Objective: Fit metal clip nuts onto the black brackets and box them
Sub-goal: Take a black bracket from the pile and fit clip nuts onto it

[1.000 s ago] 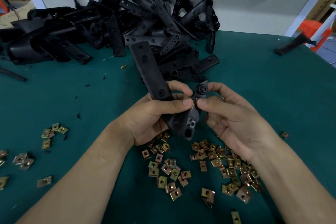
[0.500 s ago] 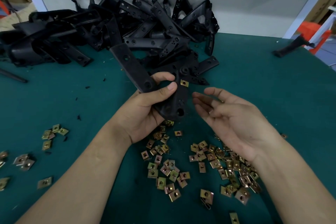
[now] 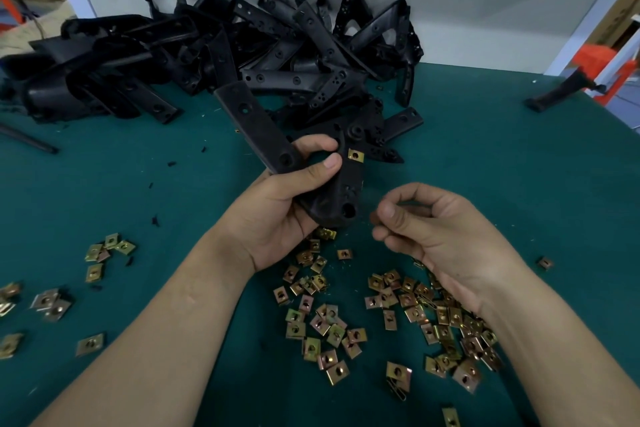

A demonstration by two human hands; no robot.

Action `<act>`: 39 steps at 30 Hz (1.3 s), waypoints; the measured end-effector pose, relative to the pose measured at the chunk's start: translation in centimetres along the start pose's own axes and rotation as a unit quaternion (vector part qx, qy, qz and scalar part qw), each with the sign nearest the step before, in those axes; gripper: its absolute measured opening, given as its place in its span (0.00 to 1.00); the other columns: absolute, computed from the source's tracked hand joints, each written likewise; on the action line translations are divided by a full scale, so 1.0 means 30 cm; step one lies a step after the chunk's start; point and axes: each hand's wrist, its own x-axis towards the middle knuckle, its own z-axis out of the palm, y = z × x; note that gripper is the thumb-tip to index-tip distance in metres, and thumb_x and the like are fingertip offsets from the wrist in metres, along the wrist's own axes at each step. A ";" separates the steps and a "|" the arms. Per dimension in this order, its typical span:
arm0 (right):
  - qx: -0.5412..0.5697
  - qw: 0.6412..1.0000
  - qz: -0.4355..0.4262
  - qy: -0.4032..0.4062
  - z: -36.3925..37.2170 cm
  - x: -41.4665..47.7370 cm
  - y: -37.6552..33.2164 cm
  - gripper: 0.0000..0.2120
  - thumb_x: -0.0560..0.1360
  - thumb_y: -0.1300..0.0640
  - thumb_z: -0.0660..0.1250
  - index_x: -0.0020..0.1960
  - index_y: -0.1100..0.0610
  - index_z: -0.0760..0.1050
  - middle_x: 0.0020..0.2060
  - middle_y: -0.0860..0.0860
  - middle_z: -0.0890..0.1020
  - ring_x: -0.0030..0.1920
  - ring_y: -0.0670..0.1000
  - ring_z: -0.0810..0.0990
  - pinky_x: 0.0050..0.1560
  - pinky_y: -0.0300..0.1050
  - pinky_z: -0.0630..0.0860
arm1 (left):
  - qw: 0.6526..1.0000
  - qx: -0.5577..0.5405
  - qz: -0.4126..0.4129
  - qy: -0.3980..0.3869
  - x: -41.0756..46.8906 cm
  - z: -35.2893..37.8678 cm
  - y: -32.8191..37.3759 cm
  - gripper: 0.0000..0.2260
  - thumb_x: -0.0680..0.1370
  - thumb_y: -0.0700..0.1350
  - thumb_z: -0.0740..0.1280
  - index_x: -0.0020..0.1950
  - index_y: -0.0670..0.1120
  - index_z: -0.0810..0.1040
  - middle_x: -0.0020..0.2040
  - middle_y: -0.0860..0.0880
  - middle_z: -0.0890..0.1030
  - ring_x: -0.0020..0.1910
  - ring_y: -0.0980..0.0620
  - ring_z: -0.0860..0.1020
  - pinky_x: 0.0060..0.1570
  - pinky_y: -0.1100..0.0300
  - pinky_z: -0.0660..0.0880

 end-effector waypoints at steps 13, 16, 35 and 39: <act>-0.047 0.998 0.027 -0.028 0.015 -0.013 -0.019 0.15 0.69 0.55 0.71 0.51 0.63 0.78 0.41 0.59 0.87 0.38 0.50 0.87 0.36 0.35 0.80 | 0.999 -0.034 0.021 0.007 0.014 -0.012 -0.006 0.06 0.75 0.38 0.70 0.48 0.48 0.78 0.60 0.41 0.81 0.52 0.48 0.84 0.55 0.51 0.82; -0.020 0.999 0.020 -0.026 0.010 -0.009 -0.012 0.07 0.68 0.58 0.72 0.43 0.60 0.85 0.40 0.57 0.87 0.38 0.48 0.86 0.38 0.34 0.80 | 0.999 -0.030 0.020 0.007 0.015 -0.009 -0.007 0.06 0.75 0.38 0.69 0.48 0.48 0.78 0.57 0.43 0.82 0.50 0.49 0.84 0.53 0.52 0.82; 0.081 0.996 -0.008 -0.033 0.048 -0.016 -0.016 0.10 0.65 0.60 0.75 0.46 0.52 0.87 0.45 0.56 0.86 0.42 0.48 0.84 0.42 0.37 0.80 | 0.999 0.015 0.011 -0.041 0.005 0.002 -0.016 0.05 0.75 0.39 0.70 0.48 0.48 0.77 0.57 0.43 0.82 0.53 0.45 0.82 0.57 0.49 0.80; 0.104 0.994 -0.017 -0.031 0.059 -0.021 -0.015 0.08 0.65 0.59 0.75 0.44 0.52 0.87 0.45 0.56 0.87 0.42 0.48 0.85 0.41 0.37 0.80 | 0.999 0.005 0.017 -0.043 0.005 0.004 -0.018 0.06 0.72 0.41 0.73 0.46 0.49 0.78 0.56 0.43 0.82 0.52 0.46 0.83 0.55 0.51 0.81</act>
